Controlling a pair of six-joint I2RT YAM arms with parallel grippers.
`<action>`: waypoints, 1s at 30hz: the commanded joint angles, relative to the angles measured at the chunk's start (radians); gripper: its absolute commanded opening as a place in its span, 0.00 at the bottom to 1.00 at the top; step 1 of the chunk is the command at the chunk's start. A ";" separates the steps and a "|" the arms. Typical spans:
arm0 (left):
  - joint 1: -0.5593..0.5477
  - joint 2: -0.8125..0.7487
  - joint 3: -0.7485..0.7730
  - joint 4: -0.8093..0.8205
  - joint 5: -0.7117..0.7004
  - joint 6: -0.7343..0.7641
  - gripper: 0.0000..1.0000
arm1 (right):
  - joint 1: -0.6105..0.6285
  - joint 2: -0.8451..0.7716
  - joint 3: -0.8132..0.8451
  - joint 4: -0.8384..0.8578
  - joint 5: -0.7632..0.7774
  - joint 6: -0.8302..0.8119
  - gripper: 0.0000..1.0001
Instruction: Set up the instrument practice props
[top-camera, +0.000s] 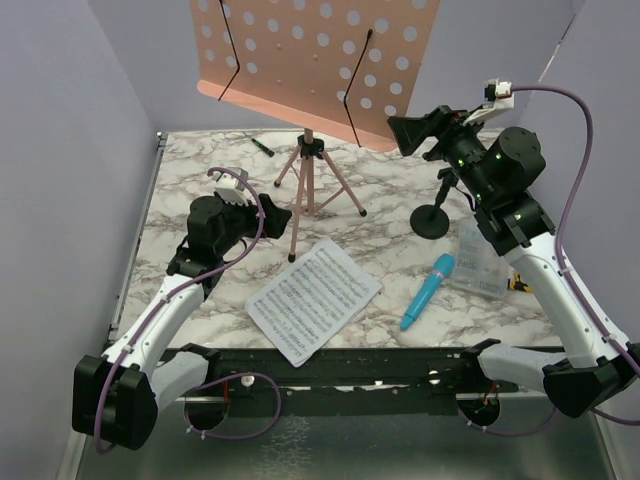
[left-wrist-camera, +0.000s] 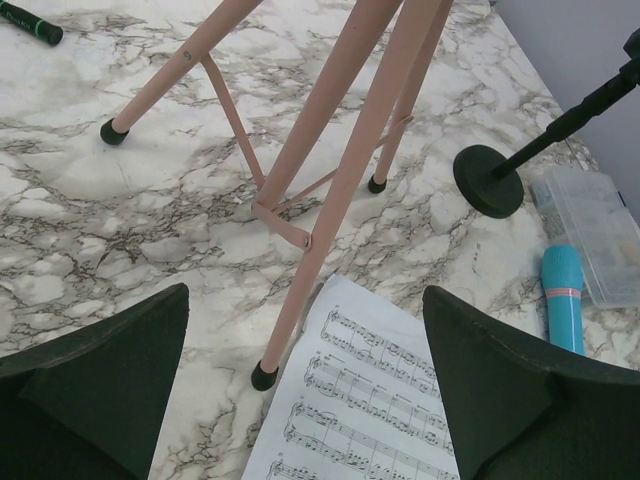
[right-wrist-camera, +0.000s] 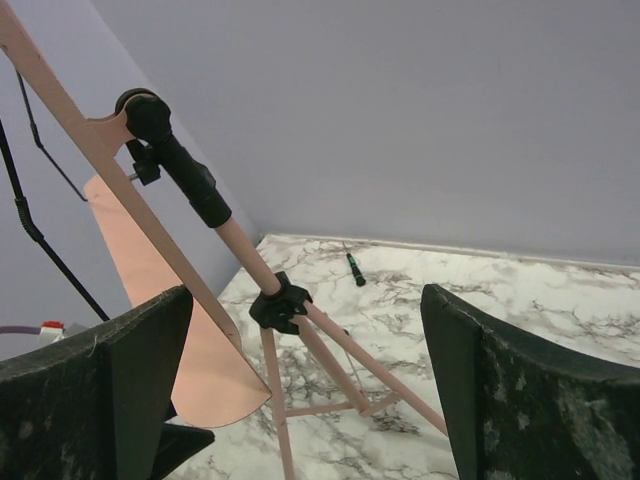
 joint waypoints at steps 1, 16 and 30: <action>0.000 -0.024 -0.012 0.004 -0.017 0.025 0.99 | -0.003 0.022 0.039 -0.036 0.102 -0.044 0.95; 0.001 0.028 -0.044 0.146 0.155 0.053 0.97 | -0.003 0.056 0.059 -0.027 0.145 -0.093 0.95; 0.000 0.313 0.071 0.363 0.249 0.052 0.74 | -0.003 0.039 0.027 0.036 0.069 -0.107 0.95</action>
